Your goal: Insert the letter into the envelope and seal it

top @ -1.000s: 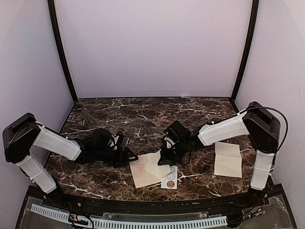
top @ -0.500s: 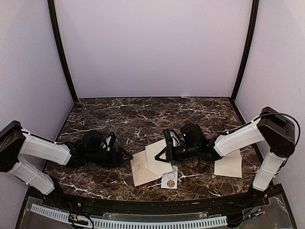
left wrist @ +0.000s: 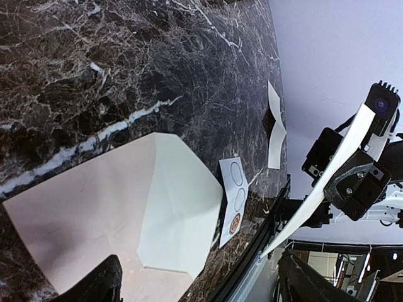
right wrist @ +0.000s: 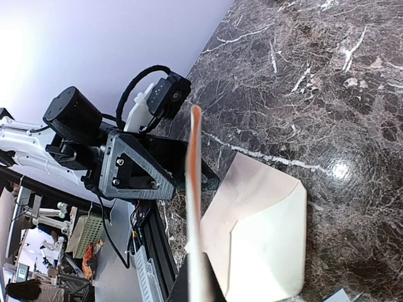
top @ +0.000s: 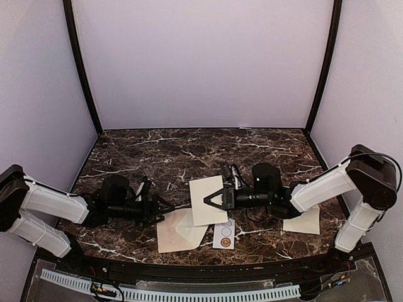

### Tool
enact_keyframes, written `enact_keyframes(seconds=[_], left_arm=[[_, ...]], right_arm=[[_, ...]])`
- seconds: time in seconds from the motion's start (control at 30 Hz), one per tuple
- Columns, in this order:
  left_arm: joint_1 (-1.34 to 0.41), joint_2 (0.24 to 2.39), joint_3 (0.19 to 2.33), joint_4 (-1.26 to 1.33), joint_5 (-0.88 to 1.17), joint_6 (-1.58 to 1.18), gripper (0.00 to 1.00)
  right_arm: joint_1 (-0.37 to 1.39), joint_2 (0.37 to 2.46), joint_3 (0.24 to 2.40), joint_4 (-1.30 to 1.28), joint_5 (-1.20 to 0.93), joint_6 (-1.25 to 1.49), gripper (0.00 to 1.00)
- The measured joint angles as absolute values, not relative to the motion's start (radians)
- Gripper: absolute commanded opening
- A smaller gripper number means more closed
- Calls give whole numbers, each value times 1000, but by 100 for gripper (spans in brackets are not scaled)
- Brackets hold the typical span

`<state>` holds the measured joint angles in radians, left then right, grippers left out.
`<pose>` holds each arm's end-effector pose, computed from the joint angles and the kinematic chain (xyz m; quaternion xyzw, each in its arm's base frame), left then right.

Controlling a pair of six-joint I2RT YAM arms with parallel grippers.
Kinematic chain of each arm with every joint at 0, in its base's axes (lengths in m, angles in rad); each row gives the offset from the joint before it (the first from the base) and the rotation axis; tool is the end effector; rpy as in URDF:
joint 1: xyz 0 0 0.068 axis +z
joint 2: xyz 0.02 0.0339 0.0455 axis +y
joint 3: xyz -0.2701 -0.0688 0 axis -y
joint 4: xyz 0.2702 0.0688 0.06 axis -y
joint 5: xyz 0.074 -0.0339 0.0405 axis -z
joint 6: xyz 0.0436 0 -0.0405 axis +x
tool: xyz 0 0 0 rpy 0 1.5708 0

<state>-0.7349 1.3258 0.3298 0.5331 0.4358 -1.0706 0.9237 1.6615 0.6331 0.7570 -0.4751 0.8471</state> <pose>0.1756 -0.1835 0.1307 -0.0266 0.8377 -0.5171 0.1738 0.1915 0.2865 0.1518 -0.1719 0.7679 0.5738 0.2271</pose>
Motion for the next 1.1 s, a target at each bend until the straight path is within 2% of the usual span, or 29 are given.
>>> enact_keyframes(seconds=[0.13, 0.23, 0.4, 0.63, 0.83, 1.1], left_arm=[[-735, 1328, 330, 538, 438, -1072, 84], [-735, 1328, 349, 474, 421, -1050, 84], [-735, 1299, 412, 293, 356, -987, 84], [-735, 1158, 444, 50, 283, -963, 82], [-735, 1099, 419, -63, 279, -973, 69], [-735, 1092, 367, -81, 296, -990, 67]], right_arm=[[925, 1651, 641, 710, -449, 847, 0], [925, 1649, 714, 533, -393, 847, 0], [925, 1661, 863, 264, -362, 855, 0], [941, 1693, 920, 41, -406, 891, 0], [972, 1745, 968, -36, -431, 917, 0], [1012, 1810, 1030, -41, -448, 945, 0]])
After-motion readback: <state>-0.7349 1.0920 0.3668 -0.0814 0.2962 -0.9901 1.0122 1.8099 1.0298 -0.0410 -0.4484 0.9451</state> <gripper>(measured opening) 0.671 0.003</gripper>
